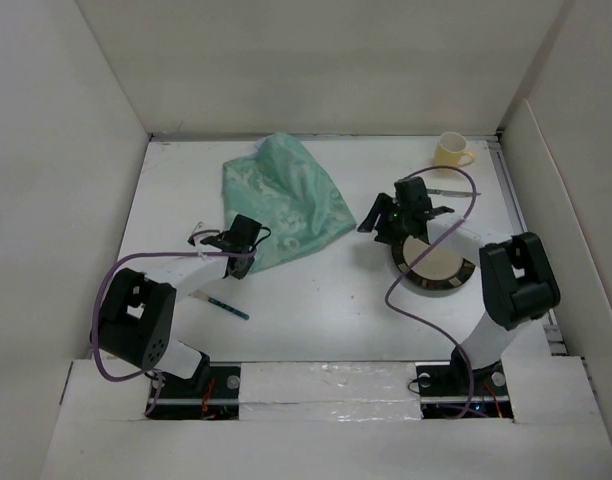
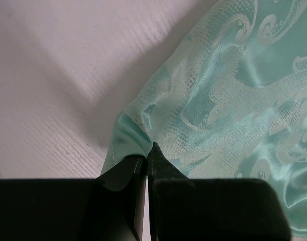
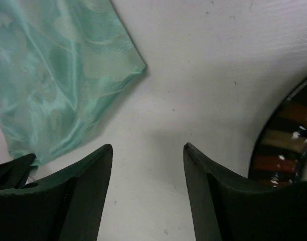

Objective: Set the dinner table for one person

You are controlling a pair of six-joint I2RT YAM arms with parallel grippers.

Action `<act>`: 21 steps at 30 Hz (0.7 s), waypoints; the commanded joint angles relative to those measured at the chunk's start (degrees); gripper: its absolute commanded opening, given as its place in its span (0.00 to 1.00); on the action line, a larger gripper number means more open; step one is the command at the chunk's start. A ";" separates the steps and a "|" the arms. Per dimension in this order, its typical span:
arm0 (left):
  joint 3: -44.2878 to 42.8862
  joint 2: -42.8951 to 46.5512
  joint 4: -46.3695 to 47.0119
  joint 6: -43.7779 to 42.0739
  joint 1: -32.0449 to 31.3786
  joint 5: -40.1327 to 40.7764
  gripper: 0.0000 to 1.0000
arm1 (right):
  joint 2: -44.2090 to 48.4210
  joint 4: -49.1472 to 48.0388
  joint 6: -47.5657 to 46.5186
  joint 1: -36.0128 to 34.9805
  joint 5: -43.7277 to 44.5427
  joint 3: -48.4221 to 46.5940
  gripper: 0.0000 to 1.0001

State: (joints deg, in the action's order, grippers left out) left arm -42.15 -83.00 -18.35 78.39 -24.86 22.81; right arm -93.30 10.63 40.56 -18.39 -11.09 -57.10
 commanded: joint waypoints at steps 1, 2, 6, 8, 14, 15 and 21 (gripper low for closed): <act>-2.32 1.17 -2.30 -2.36 0.43 4.00 0.00 | -5.64 -7.11 5.66 -1.38 -2.27 -5.47 0.64; -2.32 1.26 -2.65 -2.71 0.43 4.17 0.00 | -6.89 -7.29 6.11 -2.25 -1.83 -6.26 0.64; -0.92 2.49 -2.40 -4.03 0.43 3.83 0.00 | -10.85 -9.75 9.27 -3.49 -0.77 -8.47 0.64; -0.13 3.28 -2.04 -4.73 0.43 3.56 0.00 | -13.12 -10.11 11.12 -3.49 -1.30 -9.52 0.63; -0.73 4.25 -1.51 -6.58 0.43 4.00 0.00 | -16.91 -11.51 13.41 -4.63 0.80 -12.24 0.55; -0.83 4.08 -1.60 -7.11 0.43 3.91 0.00 | -17.70 -11.51 13.58 -4.63 0.81 -12.42 0.51; -5.38 1.45 -1.95 -9.91 0.43 5.92 0.00 | -15.79 -12.30 11.75 -5.16 4.93 -15.04 0.00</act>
State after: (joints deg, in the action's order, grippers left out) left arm -42.92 -80.53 -18.81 71.33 -24.67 24.58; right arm -111.57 2.04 53.58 -22.59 -10.24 -67.72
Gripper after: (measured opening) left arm 0.007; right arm 0.070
